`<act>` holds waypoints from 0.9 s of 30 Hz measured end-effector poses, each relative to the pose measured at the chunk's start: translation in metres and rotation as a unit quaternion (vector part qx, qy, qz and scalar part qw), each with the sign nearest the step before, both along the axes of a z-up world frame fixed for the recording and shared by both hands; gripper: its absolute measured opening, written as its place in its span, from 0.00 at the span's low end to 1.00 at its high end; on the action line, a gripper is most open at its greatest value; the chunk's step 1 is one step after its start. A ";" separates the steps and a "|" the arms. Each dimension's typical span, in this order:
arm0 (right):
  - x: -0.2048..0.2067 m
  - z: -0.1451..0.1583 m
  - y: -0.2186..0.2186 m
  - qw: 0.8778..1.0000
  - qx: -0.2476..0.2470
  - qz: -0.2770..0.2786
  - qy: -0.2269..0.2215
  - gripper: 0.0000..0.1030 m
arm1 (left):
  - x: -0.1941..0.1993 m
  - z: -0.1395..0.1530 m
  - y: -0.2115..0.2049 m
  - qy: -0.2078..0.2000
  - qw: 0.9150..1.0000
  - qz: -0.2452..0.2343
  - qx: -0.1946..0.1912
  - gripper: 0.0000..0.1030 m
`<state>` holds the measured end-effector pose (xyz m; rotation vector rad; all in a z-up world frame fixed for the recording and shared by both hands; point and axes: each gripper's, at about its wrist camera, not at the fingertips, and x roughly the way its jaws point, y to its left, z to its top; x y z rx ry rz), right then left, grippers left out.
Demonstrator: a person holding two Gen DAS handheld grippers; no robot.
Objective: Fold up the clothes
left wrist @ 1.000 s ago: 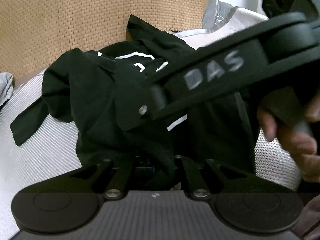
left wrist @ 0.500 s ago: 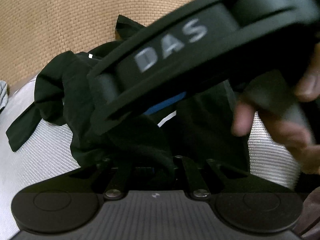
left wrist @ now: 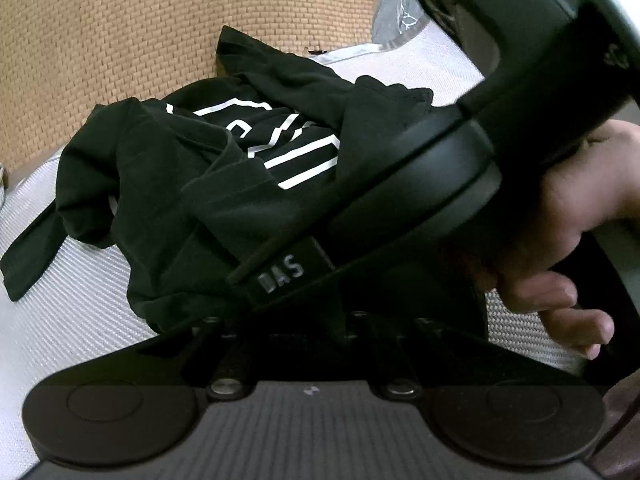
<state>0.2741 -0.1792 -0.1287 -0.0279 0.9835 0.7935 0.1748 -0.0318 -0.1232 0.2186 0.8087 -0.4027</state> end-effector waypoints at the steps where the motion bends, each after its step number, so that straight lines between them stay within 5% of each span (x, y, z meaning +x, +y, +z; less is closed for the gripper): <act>1: 0.000 0.002 -0.001 1.000 -0.003 -0.003 -0.006 0.13 | 0.000 0.002 -0.001 -0.001 1.000 -0.001 -0.001 0.11; 7: 0.003 0.022 -0.022 0.997 0.007 -0.054 -0.057 0.11 | -0.007 0.020 0.007 -0.011 0.998 0.008 -0.056 0.27; 15: 0.010 0.039 -0.050 0.986 -0.011 -0.113 -0.120 0.11 | -0.009 0.037 0.014 -0.027 0.994 0.000 -0.105 0.28; 27: 0.026 0.034 -0.077 0.982 -0.016 -0.161 -0.102 0.11 | 0.002 0.041 0.023 0.000 0.986 -0.002 -0.164 0.29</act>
